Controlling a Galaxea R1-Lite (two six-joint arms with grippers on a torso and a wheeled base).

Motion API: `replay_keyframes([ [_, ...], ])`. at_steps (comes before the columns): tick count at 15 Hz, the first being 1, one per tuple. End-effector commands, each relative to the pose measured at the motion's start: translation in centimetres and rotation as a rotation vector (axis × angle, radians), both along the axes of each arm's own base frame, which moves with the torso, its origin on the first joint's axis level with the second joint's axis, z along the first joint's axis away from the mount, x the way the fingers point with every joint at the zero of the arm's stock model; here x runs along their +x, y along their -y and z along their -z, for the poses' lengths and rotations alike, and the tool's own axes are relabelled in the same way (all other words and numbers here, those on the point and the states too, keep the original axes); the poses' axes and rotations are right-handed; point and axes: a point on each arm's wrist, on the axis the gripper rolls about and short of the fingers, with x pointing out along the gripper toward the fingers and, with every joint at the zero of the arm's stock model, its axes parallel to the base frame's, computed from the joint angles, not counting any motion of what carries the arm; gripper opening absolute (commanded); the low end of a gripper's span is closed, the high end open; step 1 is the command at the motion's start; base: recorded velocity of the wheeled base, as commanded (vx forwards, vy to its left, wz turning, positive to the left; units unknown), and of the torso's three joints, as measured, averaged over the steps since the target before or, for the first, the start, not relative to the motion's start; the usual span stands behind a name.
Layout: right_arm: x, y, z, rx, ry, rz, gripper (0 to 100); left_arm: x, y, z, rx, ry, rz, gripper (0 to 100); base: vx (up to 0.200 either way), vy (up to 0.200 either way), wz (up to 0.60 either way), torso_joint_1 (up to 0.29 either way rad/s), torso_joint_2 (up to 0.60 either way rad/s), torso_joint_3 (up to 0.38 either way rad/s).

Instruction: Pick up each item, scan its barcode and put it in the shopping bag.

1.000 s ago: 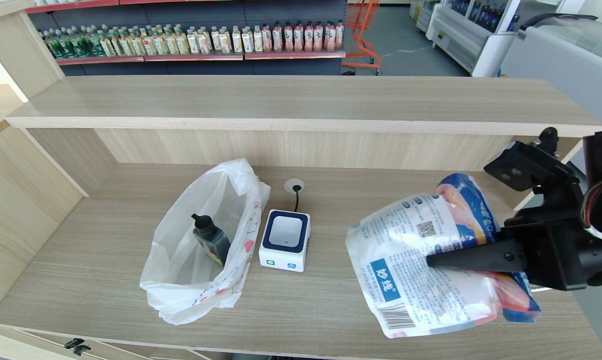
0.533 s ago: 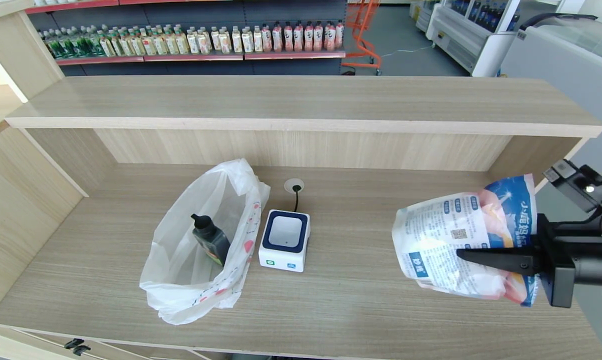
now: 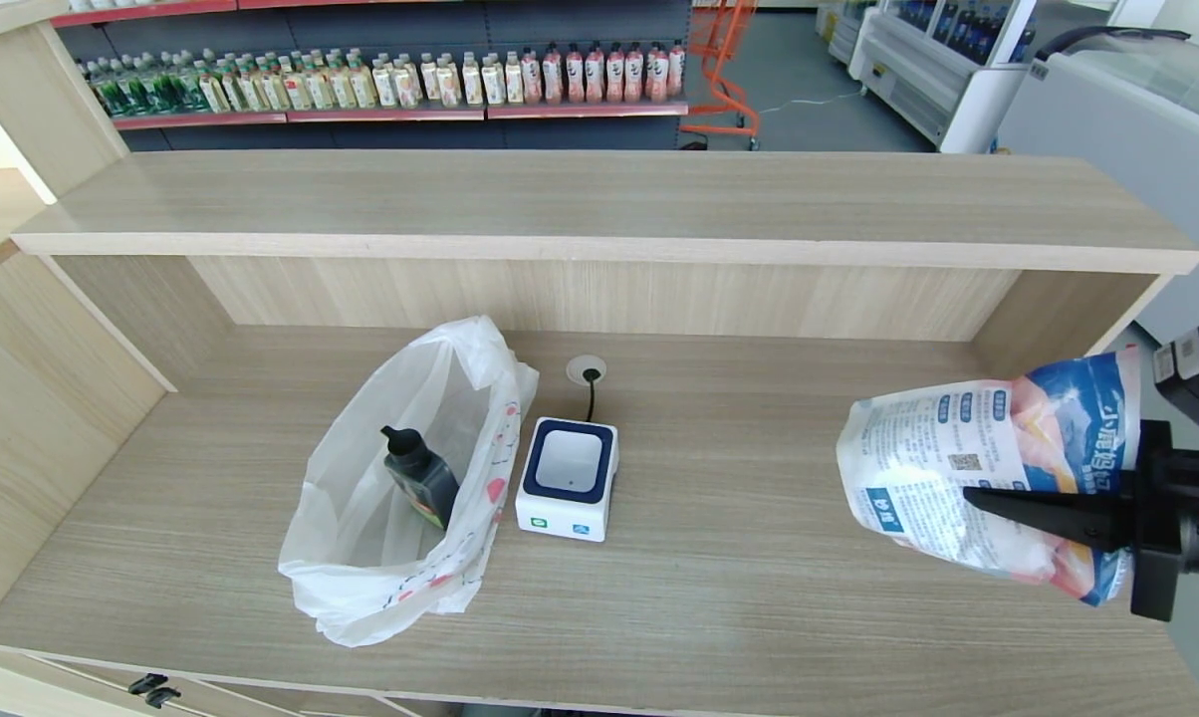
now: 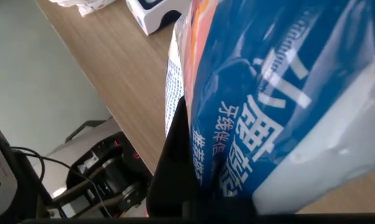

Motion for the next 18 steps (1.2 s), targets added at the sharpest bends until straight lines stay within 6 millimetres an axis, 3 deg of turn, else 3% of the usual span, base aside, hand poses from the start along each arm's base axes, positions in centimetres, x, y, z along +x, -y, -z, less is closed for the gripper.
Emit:
replay_keyframes([
  [1, -0.6, 0.0, -0.3, 0.003, 0.014, 0.001, 0, 0.0, 0.0, 0.0, 0.001, -0.002, 0.0, 100, 0.0, 0.0, 0.0, 0.0, 0.0, 0.0],
  [4, -1.7, 0.1, -1.1, 0.064, 0.009, 0.028, 0, 0.0, 0.0, 0.0, 0.002, 0.0, 0.0, 100, 0.0, 0.0, 0.0, 0.0, 0.0, 0.0],
  [7, -3.0, 0.0, -1.5, 0.143, -0.032, 0.053, 0, 0.0, 0.0, 0.0, 0.001, -0.002, 0.0, 100, 0.0, 0.2, 0.0, -0.001, 0.0, 0.004],
  [11, -3.3, 0.0, -1.7, 0.167, -0.045, 0.061, 0, 0.0, 0.0, 0.0, 0.001, -0.002, 0.0, 100, 0.0, 0.2, 0.0, 0.011, 0.0, 0.002],
  [14, -2.9, 0.0, -1.6, 0.166, -0.056, 0.062, 0, 0.0, 0.0, 0.0, 0.001, 0.0, 0.0, 100, 0.0, 0.2, 0.0, 0.002, 0.0, 0.002],
  [18, -0.6, -0.2, -1.4, 0.148, -0.084, 0.062, 0, 0.0, 0.0, 0.0, 0.004, 0.0, 0.0, 100, 0.0, 0.2, 0.0, 0.005, 0.0, 0.005],
])
